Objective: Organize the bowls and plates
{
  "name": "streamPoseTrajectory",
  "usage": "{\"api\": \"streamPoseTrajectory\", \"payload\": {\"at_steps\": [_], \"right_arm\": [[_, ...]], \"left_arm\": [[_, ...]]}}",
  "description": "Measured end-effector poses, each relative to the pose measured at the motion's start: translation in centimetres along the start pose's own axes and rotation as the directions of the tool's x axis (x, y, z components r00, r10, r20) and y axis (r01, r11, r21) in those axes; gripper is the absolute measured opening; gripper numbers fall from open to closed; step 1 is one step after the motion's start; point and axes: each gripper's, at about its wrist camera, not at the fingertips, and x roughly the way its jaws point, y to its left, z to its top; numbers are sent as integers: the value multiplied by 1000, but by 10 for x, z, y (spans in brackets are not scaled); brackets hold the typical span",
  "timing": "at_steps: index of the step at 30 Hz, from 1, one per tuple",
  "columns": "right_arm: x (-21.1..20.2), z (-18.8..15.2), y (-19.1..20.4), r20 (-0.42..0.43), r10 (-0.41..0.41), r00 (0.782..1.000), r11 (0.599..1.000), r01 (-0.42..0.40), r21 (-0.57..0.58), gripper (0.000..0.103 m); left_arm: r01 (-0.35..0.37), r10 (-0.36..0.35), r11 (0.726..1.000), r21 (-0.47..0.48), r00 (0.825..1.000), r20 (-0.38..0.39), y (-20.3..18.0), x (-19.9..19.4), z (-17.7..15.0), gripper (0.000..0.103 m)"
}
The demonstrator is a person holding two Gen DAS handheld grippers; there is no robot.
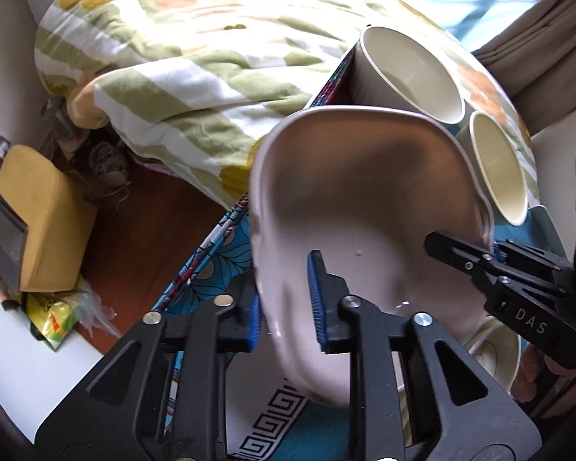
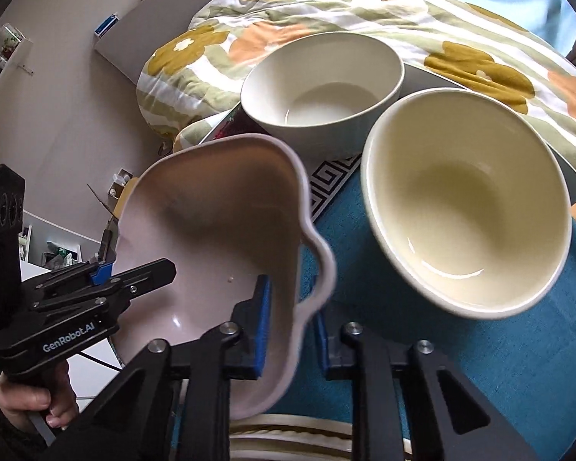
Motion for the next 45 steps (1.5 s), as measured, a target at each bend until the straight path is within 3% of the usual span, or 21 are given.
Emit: {"api": "streamPoseTrajectory", "payload": {"at_steps": [5, 12, 19, 23, 30, 39, 45], "right_arm": [[-1, 0, -1, -3, -8, 1000, 1000, 8, 12, 10], [-26, -9, 9, 50, -19, 999, 999, 17, 33, 10], [-88, -39, 26, 153, -64, 986, 995, 52, 80, 10], [-136, -73, 34, 223, -124, 967, 984, 91, 151, 10], [-207, -145, 24, 295, -223, 929, 943, 129, 307, 10], [-283, -239, -32, 328, -364, 872, 855, 172, 490, 10], [-304, -286, -80, 284, -422, 861, 812, 220, 540, 10]], "left_arm": [[-3, 3, 1000, 6, 1000, 9, 1, -2, 0, 12], [-13, 9, 998, 58, 998, 65, -9, -34, -2, 12], [4, -26, 988, 155, 990, 141, -32, -93, -18, 12], [40, -83, 969, 242, 982, 167, -56, -130, -32, 12], [119, -204, 898, 424, 965, 163, -126, -177, -72, 12], [202, -290, 781, 591, 955, 57, -245, -181, -145, 12], [250, -297, 756, 605, 955, -22, -315, -152, -195, 12]]}}
